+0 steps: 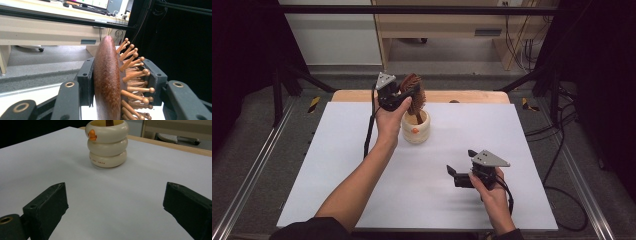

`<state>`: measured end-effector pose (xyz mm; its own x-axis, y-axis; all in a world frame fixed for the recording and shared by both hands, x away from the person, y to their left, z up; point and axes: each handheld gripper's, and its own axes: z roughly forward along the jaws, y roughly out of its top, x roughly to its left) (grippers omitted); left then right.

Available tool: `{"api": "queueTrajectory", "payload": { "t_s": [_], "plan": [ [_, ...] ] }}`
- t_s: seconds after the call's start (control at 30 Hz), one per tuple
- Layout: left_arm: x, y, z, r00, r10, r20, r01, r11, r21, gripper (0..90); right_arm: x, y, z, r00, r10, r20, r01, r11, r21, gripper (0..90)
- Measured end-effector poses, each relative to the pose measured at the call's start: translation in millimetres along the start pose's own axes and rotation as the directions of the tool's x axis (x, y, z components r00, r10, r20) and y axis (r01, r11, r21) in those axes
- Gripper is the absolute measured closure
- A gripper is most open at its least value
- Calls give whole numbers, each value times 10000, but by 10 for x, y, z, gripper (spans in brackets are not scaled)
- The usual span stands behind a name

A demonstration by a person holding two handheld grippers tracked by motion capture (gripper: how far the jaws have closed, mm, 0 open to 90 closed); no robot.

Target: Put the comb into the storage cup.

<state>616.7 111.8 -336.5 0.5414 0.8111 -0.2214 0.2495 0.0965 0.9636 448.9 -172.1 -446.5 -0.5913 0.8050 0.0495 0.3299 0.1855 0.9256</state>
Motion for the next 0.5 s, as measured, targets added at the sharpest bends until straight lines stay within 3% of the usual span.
{"api": "queueTrajectory", "payload": {
  "t_s": [0.5],
  "plan": [
    [4,-41,16,9999,-90,50,89,9999,74,504,8,-3,10,10000,-14,-71,15,10000,65,60]
  ]
}}
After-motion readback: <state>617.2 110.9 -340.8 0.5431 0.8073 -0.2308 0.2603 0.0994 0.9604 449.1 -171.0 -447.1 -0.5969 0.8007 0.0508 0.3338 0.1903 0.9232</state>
